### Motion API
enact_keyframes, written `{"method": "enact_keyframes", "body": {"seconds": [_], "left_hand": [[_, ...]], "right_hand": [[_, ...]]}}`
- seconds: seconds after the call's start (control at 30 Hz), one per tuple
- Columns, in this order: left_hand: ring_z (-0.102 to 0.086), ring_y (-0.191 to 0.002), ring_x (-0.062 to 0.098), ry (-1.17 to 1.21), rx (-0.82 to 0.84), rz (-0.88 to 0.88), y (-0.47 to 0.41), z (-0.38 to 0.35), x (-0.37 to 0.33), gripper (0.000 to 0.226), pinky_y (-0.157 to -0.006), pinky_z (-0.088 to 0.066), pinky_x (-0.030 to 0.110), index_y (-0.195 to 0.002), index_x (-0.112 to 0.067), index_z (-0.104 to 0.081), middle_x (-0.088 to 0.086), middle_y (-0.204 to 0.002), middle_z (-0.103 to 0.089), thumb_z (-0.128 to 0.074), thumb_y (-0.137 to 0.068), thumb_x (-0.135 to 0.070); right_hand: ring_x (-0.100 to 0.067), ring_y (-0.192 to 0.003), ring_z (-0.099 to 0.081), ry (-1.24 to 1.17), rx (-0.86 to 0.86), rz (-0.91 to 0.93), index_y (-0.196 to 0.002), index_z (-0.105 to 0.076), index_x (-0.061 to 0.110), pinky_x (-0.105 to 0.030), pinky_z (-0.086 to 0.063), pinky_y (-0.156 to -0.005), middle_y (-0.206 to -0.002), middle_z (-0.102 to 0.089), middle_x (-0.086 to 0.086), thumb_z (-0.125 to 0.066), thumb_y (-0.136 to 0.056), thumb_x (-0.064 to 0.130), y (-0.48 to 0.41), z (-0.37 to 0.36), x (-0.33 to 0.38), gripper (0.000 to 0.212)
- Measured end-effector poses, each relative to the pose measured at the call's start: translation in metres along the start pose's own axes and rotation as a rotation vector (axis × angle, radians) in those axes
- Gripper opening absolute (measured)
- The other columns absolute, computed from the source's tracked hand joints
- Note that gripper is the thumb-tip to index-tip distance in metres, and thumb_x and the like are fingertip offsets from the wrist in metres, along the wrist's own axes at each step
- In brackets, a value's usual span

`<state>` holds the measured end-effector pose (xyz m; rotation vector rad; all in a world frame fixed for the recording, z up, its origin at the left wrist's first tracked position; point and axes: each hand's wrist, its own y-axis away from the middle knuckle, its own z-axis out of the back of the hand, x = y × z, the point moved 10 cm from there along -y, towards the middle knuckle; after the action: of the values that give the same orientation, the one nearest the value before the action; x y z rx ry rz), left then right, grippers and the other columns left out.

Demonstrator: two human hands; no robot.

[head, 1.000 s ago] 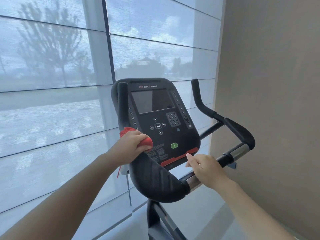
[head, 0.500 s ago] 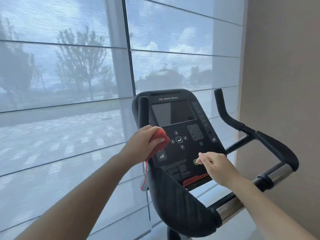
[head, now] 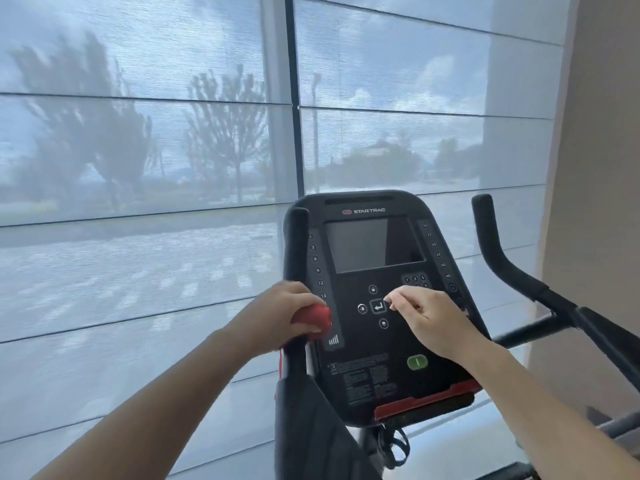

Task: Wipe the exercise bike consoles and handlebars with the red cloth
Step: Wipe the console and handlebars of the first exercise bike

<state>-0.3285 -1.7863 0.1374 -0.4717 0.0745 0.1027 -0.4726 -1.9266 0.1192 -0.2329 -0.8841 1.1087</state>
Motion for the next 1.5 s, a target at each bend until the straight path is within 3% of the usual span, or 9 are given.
{"method": "enact_keyframes", "body": {"seconds": [0.1, 0.33, 0.57, 0.7, 0.83, 0.97, 1.17, 1.33, 1.5], "left_hand": [[-0.052, -0.093, -0.008, 0.22, -0.04, 0.087, 0.019, -0.002, 0.015, 0.045, -0.08, -0.036, 0.004, -0.121, -0.034, -0.057, -0.014, -0.116, -0.056, -0.07, -0.079, -0.033], [-0.05, -0.111, -0.005, 0.54, -0.05, 0.202, 0.045, -0.005, 0.022, 0.074, -0.087, -0.046, 0.018, -0.131, -0.039, -0.039, -0.019, -0.125, -0.053, -0.054, -0.062, -0.015], [-0.038, -0.122, -0.011, 0.567, -0.199, 0.321, 0.055, 0.007, 0.054, 0.066, -0.103, -0.035, 0.026, -0.129, -0.032, -0.046, -0.017, -0.131, -0.048, -0.045, -0.065, -0.017], [-0.041, -0.119, -0.008, 0.591, -0.247, 0.339, 0.041, 0.017, 0.065, 0.05, -0.094, -0.037, 0.018, -0.124, -0.035, -0.049, -0.014, -0.13, -0.049, -0.048, -0.078, -0.015], [-0.049, -0.114, 0.003, 0.741, -0.288, 0.436, 0.031, 0.009, 0.071, 0.03, -0.096, -0.041, 0.027, -0.121, -0.029, -0.052, -0.012, -0.127, -0.053, -0.047, -0.094, -0.017], [-0.049, -0.113, -0.001, 0.861, -0.207, 0.522, 0.045, -0.021, 0.068, 0.022, -0.084, -0.045, 0.025, -0.115, -0.035, -0.054, -0.018, -0.121, -0.053, -0.043, -0.096, -0.034], [-0.052, -0.114, 0.003, 0.869, -0.225, 0.574, 0.081, -0.03, 0.079, 0.024, -0.089, -0.047, 0.029, -0.117, -0.033, -0.056, -0.014, -0.122, -0.056, -0.044, -0.095, -0.035], [-0.058, -0.106, 0.002, 0.868, -0.224, 0.564, 0.111, -0.041, 0.077, 0.023, -0.091, -0.047, 0.032, -0.115, -0.033, -0.057, -0.016, -0.114, -0.062, -0.044, -0.096, -0.035], [-0.059, -0.103, 0.001, 0.81, -0.212, 0.486, 0.141, -0.026, 0.082, 0.025, -0.091, -0.045, 0.031, -0.115, -0.033, -0.057, -0.02, -0.109, -0.063, -0.044, -0.094, -0.038]], "right_hand": [[0.001, -0.083, -0.06, -0.015, 0.067, 0.033, -0.097, -0.067, 0.025, -0.014, -0.045, -0.075, -0.086, -0.068, 0.013, -0.047, -0.094, 0.033, -0.006, -0.018, 0.008, 0.022], [0.012, -0.087, -0.055, -0.205, 0.136, 0.114, -0.111, -0.063, 0.031, -0.002, -0.038, -0.074, -0.099, -0.062, 0.022, -0.055, -0.09, 0.036, -0.013, -0.049, 0.054, 0.023], [0.008, -0.093, -0.056, -0.211, 0.263, 0.063, -0.121, -0.057, 0.037, -0.006, -0.039, -0.078, -0.108, -0.06, 0.022, -0.068, -0.07, 0.059, -0.017, -0.089, 0.082, 0.057], [-0.001, -0.058, -0.059, -0.404, 0.246, -0.039, -0.083, -0.072, 0.024, -0.017, -0.049, -0.062, -0.078, -0.069, 0.003, -0.074, -0.077, 0.016, -0.014, -0.11, 0.074, 0.01], [-0.011, -0.062, -0.064, -0.73, 0.246, -0.218, -0.065, -0.073, 0.02, -0.019, -0.052, -0.054, -0.068, -0.07, 0.001, -0.072, -0.076, 0.0, -0.014, -0.115, 0.064, 0.023], [-0.007, -0.065, -0.066, -0.805, 0.275, -0.229, -0.075, -0.073, 0.013, -0.017, -0.052, -0.056, -0.068, -0.07, 0.002, -0.071, -0.076, -0.002, -0.015, -0.114, 0.062, 0.015], [-0.014, -0.07, -0.068, -0.722, 0.24, -0.18, -0.081, -0.073, 0.016, -0.024, -0.057, -0.064, -0.076, -0.07, -0.004, -0.073, -0.076, 0.001, -0.015, -0.091, 0.057, 0.015], [0.002, -0.07, -0.065, -0.305, 0.247, 0.069, -0.084, -0.07, 0.032, -0.007, -0.047, -0.063, -0.077, -0.07, 0.017, -0.075, -0.075, 0.017, -0.001, -0.092, 0.115, 0.018], [0.003, -0.079, -0.061, -0.092, 0.242, 0.078, -0.094, -0.069, 0.03, -0.004, -0.044, -0.066, -0.082, -0.062, 0.026, -0.072, -0.078, 0.021, 0.024, -0.106, 0.156, 0.018]]}}
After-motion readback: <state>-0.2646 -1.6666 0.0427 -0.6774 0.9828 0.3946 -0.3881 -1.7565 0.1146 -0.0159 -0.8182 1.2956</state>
